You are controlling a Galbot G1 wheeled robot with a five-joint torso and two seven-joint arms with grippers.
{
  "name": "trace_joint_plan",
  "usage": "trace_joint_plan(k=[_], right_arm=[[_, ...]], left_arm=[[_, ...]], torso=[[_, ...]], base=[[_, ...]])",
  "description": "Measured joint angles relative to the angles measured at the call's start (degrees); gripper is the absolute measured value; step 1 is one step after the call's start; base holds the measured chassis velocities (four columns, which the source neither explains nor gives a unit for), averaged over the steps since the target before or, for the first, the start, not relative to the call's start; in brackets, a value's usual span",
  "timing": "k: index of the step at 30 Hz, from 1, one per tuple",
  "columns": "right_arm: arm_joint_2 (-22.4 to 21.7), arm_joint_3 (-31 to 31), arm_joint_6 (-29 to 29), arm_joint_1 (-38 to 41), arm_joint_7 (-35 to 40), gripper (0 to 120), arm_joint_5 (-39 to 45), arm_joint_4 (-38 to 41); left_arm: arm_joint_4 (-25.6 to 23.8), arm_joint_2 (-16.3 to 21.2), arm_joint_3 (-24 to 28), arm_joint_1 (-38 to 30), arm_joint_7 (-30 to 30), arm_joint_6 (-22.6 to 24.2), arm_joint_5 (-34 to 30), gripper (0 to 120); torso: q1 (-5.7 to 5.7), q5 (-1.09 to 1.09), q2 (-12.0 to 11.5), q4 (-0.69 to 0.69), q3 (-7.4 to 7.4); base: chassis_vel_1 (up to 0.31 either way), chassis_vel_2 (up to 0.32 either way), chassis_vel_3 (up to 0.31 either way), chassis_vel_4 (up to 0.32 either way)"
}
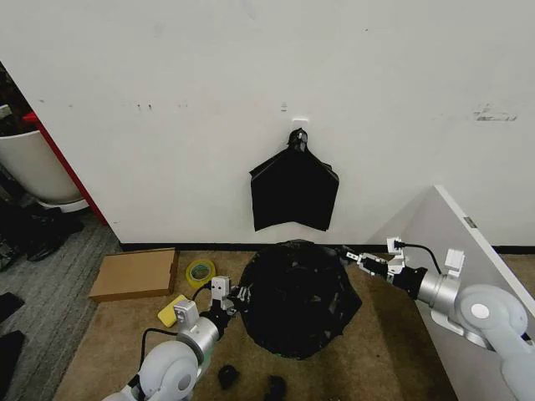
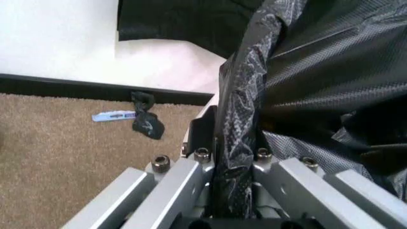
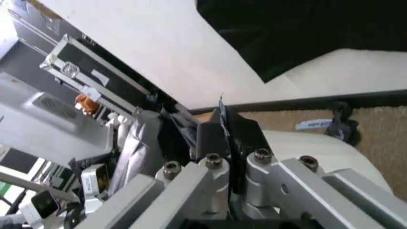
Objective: Place the garbage bag over the trash bin.
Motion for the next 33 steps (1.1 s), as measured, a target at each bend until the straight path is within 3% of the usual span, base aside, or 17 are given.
trace_joint_plan(k=[8,26,28,33], right_arm=[[-0.4,1.3,-0.1,-1.0,-0.1,0,1.2,0.1],[-0.1,0.5,-1.4,-1.6,-2.3,67,-0.9,0.5],[0.0,0.5,-1.4,-1.6,-2.3,67,-1.0,0.4],[0.4,0.1,-1.3,-1.5,-2.1,46,-1.2,0.5]], left_arm=[[-0.1,-0.1,0.1,-0.1,-0.1,0.2,-0.1,1],[-0.3,0.1,0.0,-0.1,-0.5,0.3,-0.6,1],[-0.3,0.0,0.0,-0.1,-0.5,0.3,-0.6,1],[-0.3,0.1,0.3,-0.1,-0.6,0.2,-0.6,1]], torso=[[0.0,0.0,0.0,0.0,0.0],[0.0,0.0,0.0,0.0,0.0],[0.0,0.0,0.0,0.0,0.0],[0.0,0.0,0.0,0.0,0.0]], base=[[0.0,0.0,0.0,0.0],[0.0,0.0,0.0,0.0],[0.0,0.0,0.0,0.0],[0.0,0.0,0.0,0.0]])
